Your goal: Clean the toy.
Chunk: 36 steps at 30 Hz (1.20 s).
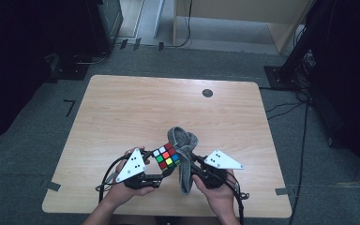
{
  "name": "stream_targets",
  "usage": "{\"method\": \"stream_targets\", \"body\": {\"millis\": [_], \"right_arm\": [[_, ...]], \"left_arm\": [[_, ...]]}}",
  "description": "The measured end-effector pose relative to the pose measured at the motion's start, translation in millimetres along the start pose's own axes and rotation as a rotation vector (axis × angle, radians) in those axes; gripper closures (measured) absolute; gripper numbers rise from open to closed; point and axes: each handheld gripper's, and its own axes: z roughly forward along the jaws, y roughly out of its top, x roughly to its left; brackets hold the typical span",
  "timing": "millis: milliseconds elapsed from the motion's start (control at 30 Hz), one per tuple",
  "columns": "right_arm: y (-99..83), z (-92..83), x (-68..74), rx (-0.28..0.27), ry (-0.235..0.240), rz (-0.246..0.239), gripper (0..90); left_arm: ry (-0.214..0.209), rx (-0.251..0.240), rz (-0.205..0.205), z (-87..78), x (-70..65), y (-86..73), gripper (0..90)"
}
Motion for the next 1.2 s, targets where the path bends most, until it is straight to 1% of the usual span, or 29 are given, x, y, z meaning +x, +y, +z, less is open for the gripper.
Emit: {"method": "stream_targets", "body": {"millis": [33, 67, 100, 133, 200, 233, 267, 300, 333, 400, 433, 467, 533, 567, 600, 667, 733, 767, 800, 833, 867, 900, 933, 1000, 1033, 1100, 1133, 1167, 1200], "right_arm": [[0.0, 0.0, 0.0, 0.000, 0.000, 0.000, 77.5], [6.2, -5.8, 2.8, -0.041, 0.001, -0.013, 77.5], [10.1, -9.8, 5.0, -0.074, 0.017, -0.010, 77.5], [10.1, -9.8, 5.0, -0.074, 0.017, -0.010, 77.5], [16.6, -16.1, 10.0, -0.121, 0.025, -0.032, 77.5], [17.4, -16.3, 11.9, -0.125, 0.026, -0.048, 77.5], [15.5, -15.0, 10.5, -0.124, 0.025, -0.043, 77.6], [15.5, -15.0, 10.5, -0.124, 0.025, -0.043, 77.6], [13.0, -12.9, 8.4, -0.110, 0.026, -0.026, 77.6], [6.8, -6.9, 4.7, -0.057, 0.021, -0.010, 77.6], [3.6, -3.7, 2.6, -0.043, 0.029, 0.003, 77.6], [4.4, -4.2, 2.7, -0.043, 0.026, 0.003, 77.6], [6.4, -6.1, 3.3, -0.051, 0.022, -0.007, 77.6], [12.0, -12.2, 5.5, -0.103, 0.040, -0.009, 77.5], [14.7, -15.0, 6.9, -0.125, 0.045, -0.011, 77.5], [16.5, -16.4, 8.3, -0.135, 0.046, -0.019, 77.5], [15.6, -14.5, 7.6, -0.128, 0.045, -0.023, 77.4], [9.5, -8.8, 2.6, -0.088, 0.046, 0.009, 77.5], [9.5, -8.8, 2.6, -0.088, 0.046, 0.009, 77.5], [5.5, -5.8, 0.4, -0.075, 0.050, 0.032, 77.4], [2.1, -3.3, -1.1, -0.068, 0.067, 0.058, 77.4], [-0.2, -1.7, -1.1, -0.071, 0.086, 0.089, 77.5], [-1.0, -0.4, 0.1, -0.090, 0.114, 0.134, 77.6], [-1.4, 0.3, 0.8, -0.100, 0.137, 0.177, 77.4], [-1.4, 0.3, 0.8, -0.100, 0.137, 0.177, 77.4], [-4.2, 4.4, 3.8, -0.072, 0.172, 0.175, 77.1], [-6.4, 7.0, 7.3, -0.062, 0.184, 0.166, 77.0], [-10.4, 13.4, 16.3, -0.036, 0.210, 0.164, 76.8], [-10.4, 13.4, 16.3, -0.036, 0.210, 0.164, 76.8]], "left_arm": [[0.003, 0.006, 0.002, 0.6, -0.1, -0.3, 34.0], [0.007, 0.018, 0.007, 1.6, -0.4, -0.9, 34.0], [0.022, 0.052, 0.028, 5.0, -2.3, -3.1, 34.0], [0.022, 0.052, 0.028, 5.0, -2.3, -3.1, 34.0], [0.020, 0.057, 0.036, 6.7, -4.7, -3.5, 34.0], [0.015, 0.046, 0.031, 6.1, -5.6, -2.1, 34.0], [0.010, 0.018, 0.022, 3.3, -5.7, 0.9, 34.0], [0.010, 0.018, 0.022, 3.3, -5.7, 0.9, 34.0], [0.005, 0.001, 0.010, 1.3, -5.1, 2.2, 34.0], [0.004, -0.026, -0.005, -2.0, -3.1, 3.8, 34.0], [0.003, -0.026, -0.011, -1.9, -1.9, 3.3, 33.9], [0.003, -0.026, -0.011, -1.9, -1.9, 3.3, 34.0], [0.003, -0.018, -0.011, 0.0, -2.1, 1.5, 34.0], [0.007, -0.005, -0.003, 1.4, -2.8, 0.9, 34.0], [0.010, 0.005, 0.009, 2.7, -3.7, 0.3, 34.0], [0.008, 0.000, 0.007, 3.5, -4.5, 0.3, 34.0], [0.014, -0.017, -0.010, 1.4, -3.3, 1.6, 34.0], [0.016, -0.033, -0.023, -0.3, -2.0, 2.3, 34.0], [0.016, -0.051, -0.044, -2.4, -0.4, 3.1, 34.0], [0.018, -0.072, -0.066, -4.2, 1.4, 3.8, 34.0], [0.022, -0.092, -0.089, -5.8, 2.6, 4.3, 34.0], [0.020, -0.108, -0.107, -7.5, 3.9, 4.4, 34.0], [0.016, -0.125, -0.123, -8.7, 4.8, 4.2, 33.9], [0.019, -0.158, -0.157, -10.5, 5.4, 3.7, 33.9], [0.027, -0.171, -0.176, -10.5, 5.8, 3.8, 33.9], [0.033, -0.177, -0.210, -8.8, 6.7, 3.5, 34.0], [0.029, -0.172, -0.217, -7.3, 6.6, 2.6, 34.0], [0.026, -0.166, -0.217, -5.7, 5.5, 1.2, 34.0], [0.025, -0.157, -0.213, -4.2, 3.9, -0.1, 34.0]]}}
